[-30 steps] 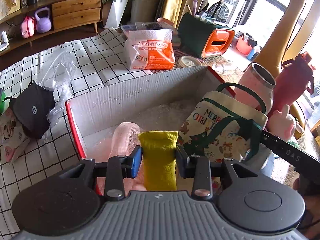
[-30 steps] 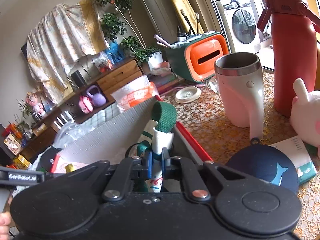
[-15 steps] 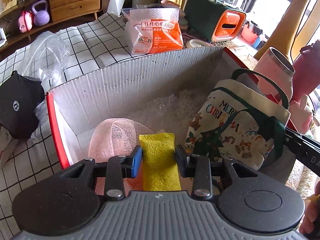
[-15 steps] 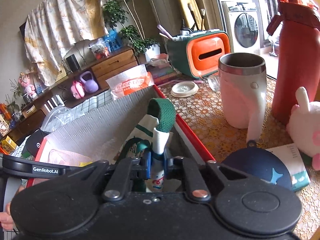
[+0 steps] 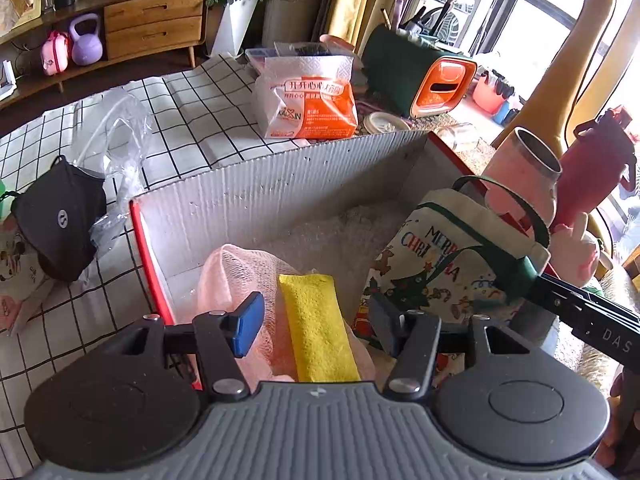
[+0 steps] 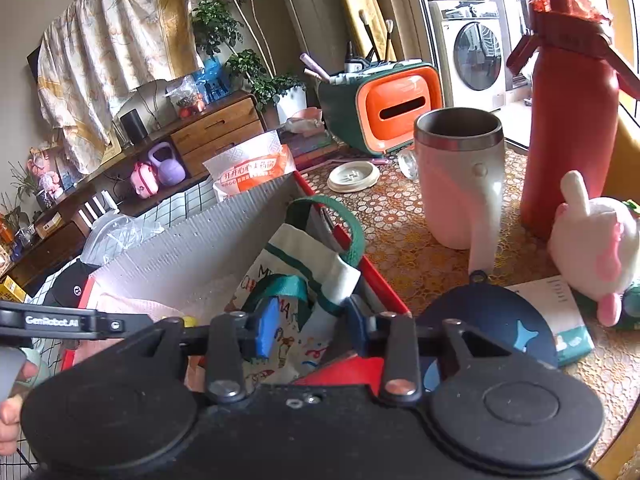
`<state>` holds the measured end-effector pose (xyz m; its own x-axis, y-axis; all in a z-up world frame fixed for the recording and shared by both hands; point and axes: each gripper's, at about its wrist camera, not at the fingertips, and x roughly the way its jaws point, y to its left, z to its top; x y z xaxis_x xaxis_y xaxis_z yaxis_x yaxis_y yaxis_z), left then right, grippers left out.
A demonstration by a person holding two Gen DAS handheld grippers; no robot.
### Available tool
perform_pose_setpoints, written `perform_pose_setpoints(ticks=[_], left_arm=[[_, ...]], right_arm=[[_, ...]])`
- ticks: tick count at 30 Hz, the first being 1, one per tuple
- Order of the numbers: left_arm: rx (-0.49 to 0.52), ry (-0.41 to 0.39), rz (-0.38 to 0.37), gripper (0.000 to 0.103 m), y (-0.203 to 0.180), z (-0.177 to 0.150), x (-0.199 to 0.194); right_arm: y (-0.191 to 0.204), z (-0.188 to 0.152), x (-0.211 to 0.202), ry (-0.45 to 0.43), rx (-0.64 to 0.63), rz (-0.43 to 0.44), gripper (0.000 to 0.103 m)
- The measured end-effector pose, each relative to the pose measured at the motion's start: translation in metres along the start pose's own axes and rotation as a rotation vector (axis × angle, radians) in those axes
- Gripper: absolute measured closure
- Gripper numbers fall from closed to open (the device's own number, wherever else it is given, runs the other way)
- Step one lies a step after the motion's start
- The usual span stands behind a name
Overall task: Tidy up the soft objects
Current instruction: 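Lower the tote bag and yellow sponge into the box and open both tools, then withdraw both open tools up out of the box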
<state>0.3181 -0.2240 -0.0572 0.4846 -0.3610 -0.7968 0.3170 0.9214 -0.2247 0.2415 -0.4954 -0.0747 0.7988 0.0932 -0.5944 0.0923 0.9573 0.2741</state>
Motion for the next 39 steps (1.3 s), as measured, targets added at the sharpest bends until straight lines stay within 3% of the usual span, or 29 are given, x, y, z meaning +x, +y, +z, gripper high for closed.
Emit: perform_pose_setpoints(ticks=[17, 20, 27, 30, 39], left_arm=[[0.005, -0.103, 0.01, 0.045, 0.014, -0.023, -0.075], [-0.001, -0.12, 0.006, 0.032, 0.018, -0.029, -0.089], [0.004, -0.161, -0.001, 0.031, 0.032, -0.047, -0.124], [0.003, -0.169, 0.0, 0.023, 0.042, -0.055, -0.137], [-0.042, -0.18, 0.02, 0.015, 0.083, -0.078, -0.169]], right_arm=[[0.037, -0.004, -0.048, -0.039, -0.07, 0.067, 0.042], [0.05, -0.008, -0.055, -0.04, -0.091, 0.095, 0.039], [0.082, -0.015, -0.066, -0.028, -0.143, 0.163, 0.03], [0.098, -0.018, -0.071, -0.024, -0.167, 0.195, 0.023], [0.14, -0.025, -0.077, -0.005, -0.205, 0.285, 0.012]])
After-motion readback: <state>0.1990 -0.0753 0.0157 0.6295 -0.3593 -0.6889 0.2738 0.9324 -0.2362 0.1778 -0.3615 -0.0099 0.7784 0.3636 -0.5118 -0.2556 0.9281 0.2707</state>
